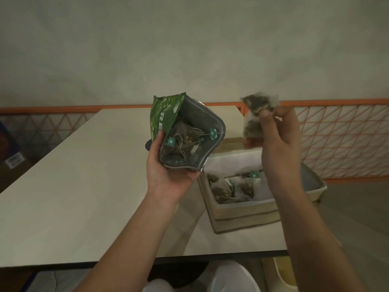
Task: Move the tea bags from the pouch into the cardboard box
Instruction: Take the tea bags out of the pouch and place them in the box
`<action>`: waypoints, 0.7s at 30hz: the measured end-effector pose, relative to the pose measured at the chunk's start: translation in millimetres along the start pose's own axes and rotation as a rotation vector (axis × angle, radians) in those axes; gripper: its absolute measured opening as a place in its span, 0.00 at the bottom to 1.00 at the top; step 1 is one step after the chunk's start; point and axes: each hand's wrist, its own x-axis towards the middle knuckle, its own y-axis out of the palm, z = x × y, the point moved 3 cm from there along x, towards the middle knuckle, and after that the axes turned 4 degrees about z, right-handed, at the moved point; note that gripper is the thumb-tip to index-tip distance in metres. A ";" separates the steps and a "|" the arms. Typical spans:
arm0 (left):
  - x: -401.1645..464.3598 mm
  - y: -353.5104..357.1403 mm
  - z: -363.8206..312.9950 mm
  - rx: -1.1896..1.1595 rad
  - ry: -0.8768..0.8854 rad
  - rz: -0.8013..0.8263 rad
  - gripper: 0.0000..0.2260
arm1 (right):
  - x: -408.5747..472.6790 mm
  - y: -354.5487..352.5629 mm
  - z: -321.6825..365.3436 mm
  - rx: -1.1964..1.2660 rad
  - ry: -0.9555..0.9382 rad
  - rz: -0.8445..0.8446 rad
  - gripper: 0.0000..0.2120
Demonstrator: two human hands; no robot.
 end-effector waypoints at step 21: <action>-1.7 2.6 3.3 -0.058 0.049 -0.038 0.22 | -16.1 -15.5 -59.7 -1.088 0.415 0.562 0.02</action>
